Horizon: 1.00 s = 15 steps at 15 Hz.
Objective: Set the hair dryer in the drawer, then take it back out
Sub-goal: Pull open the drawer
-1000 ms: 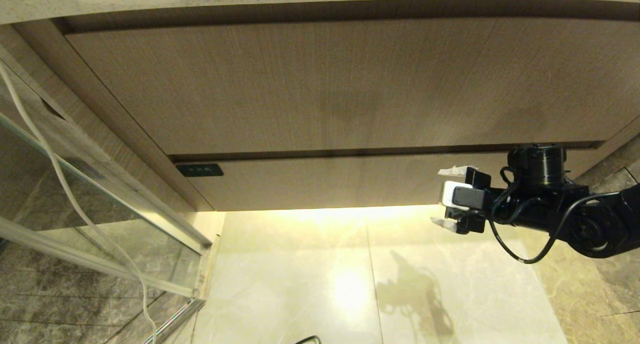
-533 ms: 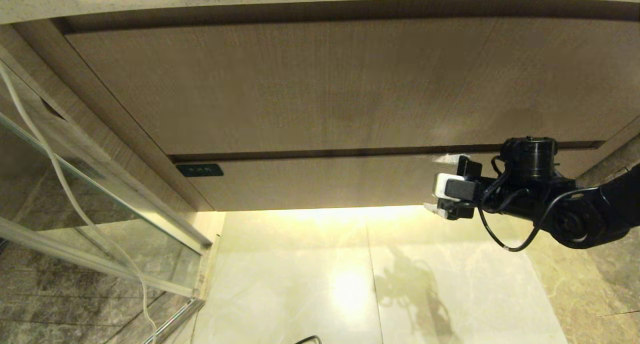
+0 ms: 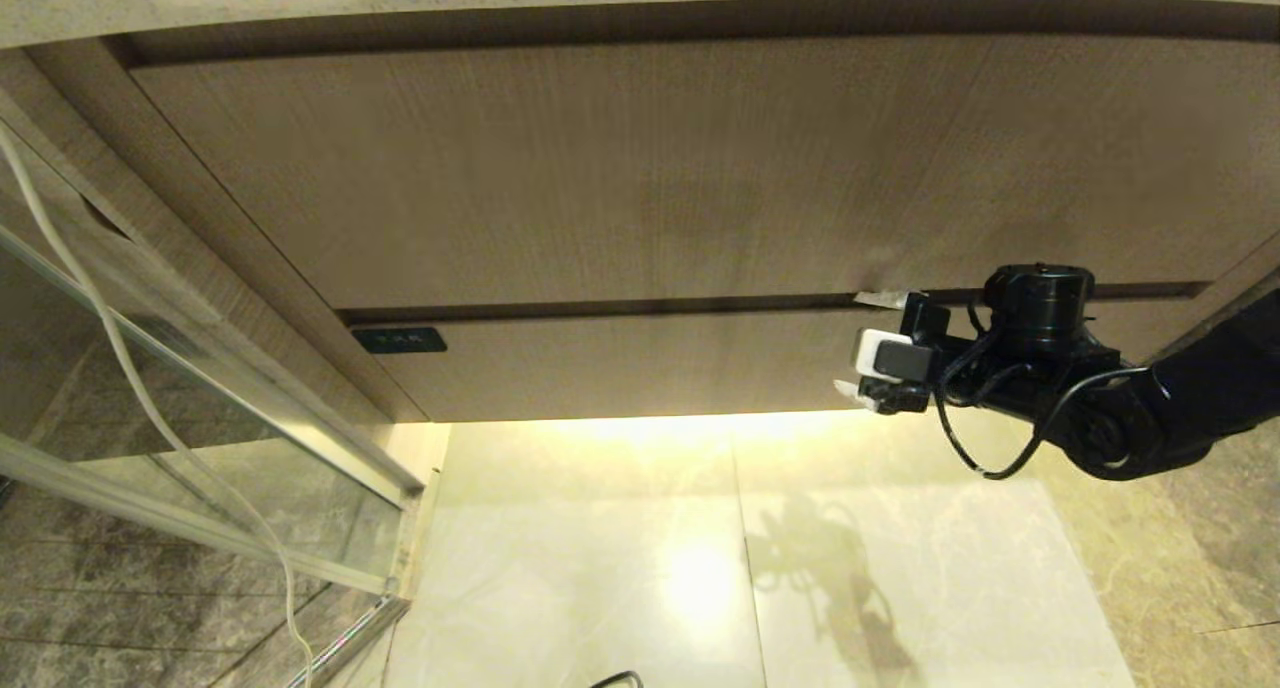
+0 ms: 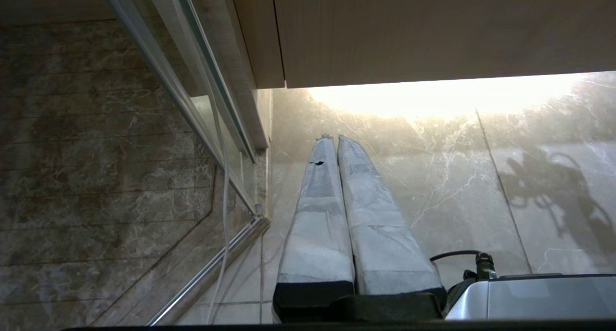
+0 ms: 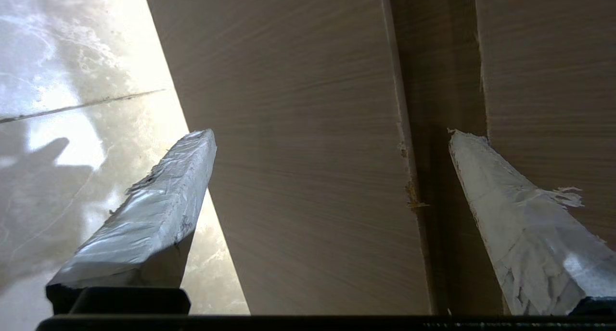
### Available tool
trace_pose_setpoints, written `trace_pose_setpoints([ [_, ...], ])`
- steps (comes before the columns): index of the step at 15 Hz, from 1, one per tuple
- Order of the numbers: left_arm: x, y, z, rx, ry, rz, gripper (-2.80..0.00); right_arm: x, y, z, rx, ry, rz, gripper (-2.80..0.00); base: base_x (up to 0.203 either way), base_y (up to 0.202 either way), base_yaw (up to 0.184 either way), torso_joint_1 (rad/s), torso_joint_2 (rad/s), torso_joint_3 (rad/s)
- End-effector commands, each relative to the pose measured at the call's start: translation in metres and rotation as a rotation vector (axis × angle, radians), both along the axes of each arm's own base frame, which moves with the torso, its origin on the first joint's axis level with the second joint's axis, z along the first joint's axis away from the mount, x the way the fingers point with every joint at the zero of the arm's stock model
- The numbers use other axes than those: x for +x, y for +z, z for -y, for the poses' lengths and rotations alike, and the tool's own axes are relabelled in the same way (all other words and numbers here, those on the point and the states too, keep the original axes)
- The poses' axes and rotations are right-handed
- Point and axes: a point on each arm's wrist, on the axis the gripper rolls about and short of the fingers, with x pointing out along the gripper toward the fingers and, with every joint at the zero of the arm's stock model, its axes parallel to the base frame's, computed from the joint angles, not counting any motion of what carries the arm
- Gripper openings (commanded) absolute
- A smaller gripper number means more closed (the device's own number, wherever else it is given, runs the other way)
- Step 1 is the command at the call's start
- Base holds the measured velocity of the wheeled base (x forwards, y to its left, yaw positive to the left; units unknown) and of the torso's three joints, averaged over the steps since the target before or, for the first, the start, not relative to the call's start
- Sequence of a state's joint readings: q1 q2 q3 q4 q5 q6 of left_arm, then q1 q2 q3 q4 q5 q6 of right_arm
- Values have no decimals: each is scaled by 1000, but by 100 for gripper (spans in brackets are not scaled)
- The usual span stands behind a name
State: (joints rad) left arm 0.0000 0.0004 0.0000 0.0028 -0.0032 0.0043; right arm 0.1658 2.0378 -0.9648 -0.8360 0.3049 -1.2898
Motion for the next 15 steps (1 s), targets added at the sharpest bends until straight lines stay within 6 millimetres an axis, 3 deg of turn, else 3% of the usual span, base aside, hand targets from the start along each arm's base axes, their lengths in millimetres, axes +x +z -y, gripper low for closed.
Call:
trace_pose_setpoints([
  [1, 0, 0, 0, 0, 0, -3, -280, 9, -10, 0, -8, -2, -14, 0, 0, 0, 0, 0, 0, 0],
  [9, 0, 0, 0, 0, 0, -3, -280, 30, -29, 5, -9, -29, -23, 0, 0, 0, 0, 0, 0, 0],
  [11, 0, 0, 0, 0, 0, -1, -280, 18, -34, 14, -23, -60, -124, 0, 0, 0, 0, 0, 0, 0],
  [15, 0, 0, 0, 0, 0, -3, -280, -27, -26, 31, -57, -192, -499, 0, 0, 0, 0, 0, 0, 0],
])
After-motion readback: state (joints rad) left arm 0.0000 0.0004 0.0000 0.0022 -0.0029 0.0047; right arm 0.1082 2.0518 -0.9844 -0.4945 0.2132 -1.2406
